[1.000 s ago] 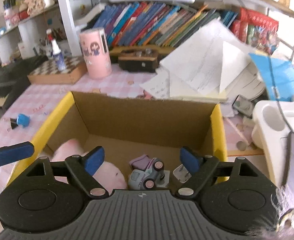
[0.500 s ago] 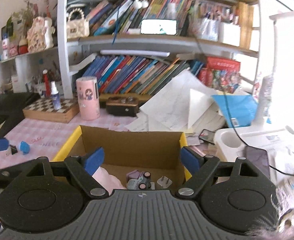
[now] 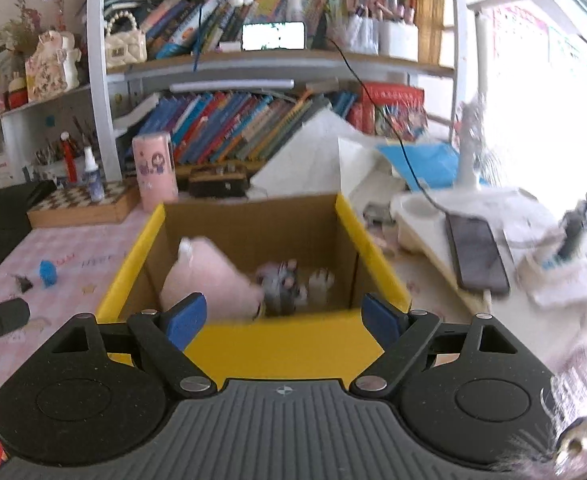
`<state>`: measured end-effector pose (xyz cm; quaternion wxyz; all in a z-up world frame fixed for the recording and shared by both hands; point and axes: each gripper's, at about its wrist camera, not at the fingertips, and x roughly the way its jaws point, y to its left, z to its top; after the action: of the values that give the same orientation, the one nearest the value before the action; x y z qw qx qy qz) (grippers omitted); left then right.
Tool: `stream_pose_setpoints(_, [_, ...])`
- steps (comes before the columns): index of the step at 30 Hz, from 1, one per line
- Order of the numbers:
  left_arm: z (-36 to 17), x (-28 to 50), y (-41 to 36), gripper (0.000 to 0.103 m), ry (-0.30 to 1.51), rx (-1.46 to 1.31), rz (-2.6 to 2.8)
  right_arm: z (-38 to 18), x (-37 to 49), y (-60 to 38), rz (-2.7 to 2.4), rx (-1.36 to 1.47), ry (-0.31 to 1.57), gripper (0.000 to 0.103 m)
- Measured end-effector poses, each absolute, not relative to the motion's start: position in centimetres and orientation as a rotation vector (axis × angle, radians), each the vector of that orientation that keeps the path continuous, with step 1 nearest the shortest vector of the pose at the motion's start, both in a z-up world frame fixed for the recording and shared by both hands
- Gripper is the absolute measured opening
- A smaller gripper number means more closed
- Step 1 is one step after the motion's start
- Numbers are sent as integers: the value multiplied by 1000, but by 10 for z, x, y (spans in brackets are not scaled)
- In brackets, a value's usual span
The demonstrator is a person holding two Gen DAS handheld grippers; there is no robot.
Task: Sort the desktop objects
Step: 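Withdraw both open tools from the yellow box back over the table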
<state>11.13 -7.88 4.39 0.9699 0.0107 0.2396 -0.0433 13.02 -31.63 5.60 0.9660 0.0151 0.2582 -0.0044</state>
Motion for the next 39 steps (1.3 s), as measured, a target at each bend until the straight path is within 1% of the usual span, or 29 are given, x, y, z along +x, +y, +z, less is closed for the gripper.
stream_pose_setpoints(9, [30,75,-52,90,544,39,-114,31,83,-273,-26,22,587,84])
stream_pose_setpoints(19, [13,57,-16,90,651,15,-84,22,54,-229,50,3,651,89])
stream_pose_setpoints(23, [8,50,-3,90,683,10,-78,17,45,-214,74,1,675,89])
stream_pose_setpoints(39, [6,35,35,90,700,-5,-16,14,40,-165,187,-29,685,90])
